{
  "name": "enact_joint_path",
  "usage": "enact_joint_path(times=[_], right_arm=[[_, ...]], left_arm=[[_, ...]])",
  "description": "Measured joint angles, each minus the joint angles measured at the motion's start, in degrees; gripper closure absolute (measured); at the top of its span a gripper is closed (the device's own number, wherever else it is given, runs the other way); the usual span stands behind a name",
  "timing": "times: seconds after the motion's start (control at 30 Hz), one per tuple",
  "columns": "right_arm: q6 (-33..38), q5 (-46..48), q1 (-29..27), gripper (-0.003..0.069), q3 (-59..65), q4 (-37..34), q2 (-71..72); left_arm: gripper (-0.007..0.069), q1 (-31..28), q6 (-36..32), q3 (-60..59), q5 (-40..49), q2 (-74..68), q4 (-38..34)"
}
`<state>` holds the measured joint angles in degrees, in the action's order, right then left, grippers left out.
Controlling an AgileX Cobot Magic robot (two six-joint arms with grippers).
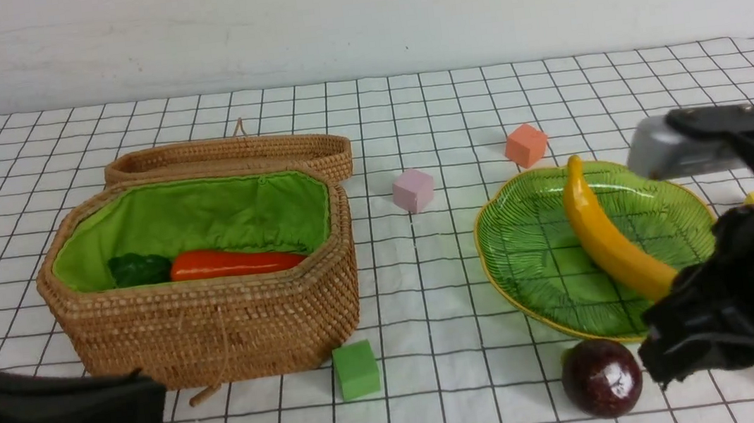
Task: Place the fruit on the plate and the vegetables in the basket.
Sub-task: Use the right arm to grab a mangosteen and put it into the right plate
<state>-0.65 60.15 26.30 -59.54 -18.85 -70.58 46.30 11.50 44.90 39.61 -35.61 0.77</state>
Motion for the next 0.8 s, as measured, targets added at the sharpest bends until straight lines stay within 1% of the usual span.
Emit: enact_joint_path(times=[0.07, 0.13, 0.17, 0.23, 0.27, 0.3, 0.33, 0.37, 0.4, 0.43, 0.47, 0.67, 0.8], right_arm=[[-4.2, -3.2, 1.0, 0.0452, 0.0, 3.7, -3.7], [-7.1, -5.2, 1.0, 0.0369, 0.0, 6.7, -7.0], [-7.1, -5.2, 1.0, 0.0359, 0.0, 6.9, -7.0], [-11.0, -7.4, 1.0, 0.0218, 0.0, 10.2, -11.4], [-11.3, -7.6, 1.0, 0.0206, 0.0, 10.4, -11.7], [-12.6, -8.4, 1.0, 0.0148, 0.0, 11.5, -13.2], [-14.7, -9.5, 1.0, 0.0054, 0.0, 13.3, -15.3], [-15.8, -10.3, 1.0, 0.002, 0.0, 14.2, -16.4], [-15.9, -10.4, 1.0, 0.002, 0.0, 14.2, -16.7], [-17.0, -11.8, 1.0, -0.0012, 0.0, 15.0, -18.7], [-17.4, -12.7, 1.0, -0.0017, 0.0, 15.1, -19.8], [-19.0, -17.0, 1.0, -0.0004, 0.0, 16.3, -24.7], [-19.3, -17.7, 1.0, 0.0007, 0.0, 16.3, -26.7]], left_arm=[[0.0638, 0.0, 0.4, -1.3, -1.0, 2.2, 0.0], [0.0638, 0.0, 0.4, -1.4, -1.6, 2.8, -0.2], [0.0638, 0.0, 0.4, -1.4, -1.7, 2.8, -0.2], [0.0638, 0.0, 0.6, -1.5, -1.8, 2.9, -0.4], [0.0638, 0.0, 0.6, -1.5, -1.8, 2.9, -0.4], [0.0638, 0.0, 0.6, -1.5, -1.8, 2.9, -0.8], [0.0638, 0.0, 0.6, -1.5, -1.8, 2.9, -1.3], [0.0638, 0.0, 0.6, -1.5, -1.8, 2.9, -1.4], [0.0638, 0.0, 0.6, -1.5, -1.8, 2.9, -1.4], [0.0638, 0.0, 0.6, -1.5, -1.8, 2.9, -1.7], [0.0638, 0.0, 0.6, -1.5, -1.8, 2.9, -1.8], [0.0638, 0.0, 0.6, -1.5, -1.8, 2.9, -2.0], [0.0638, 0.0, 0.6, -1.5, -1.8, 2.9, -2.6]])
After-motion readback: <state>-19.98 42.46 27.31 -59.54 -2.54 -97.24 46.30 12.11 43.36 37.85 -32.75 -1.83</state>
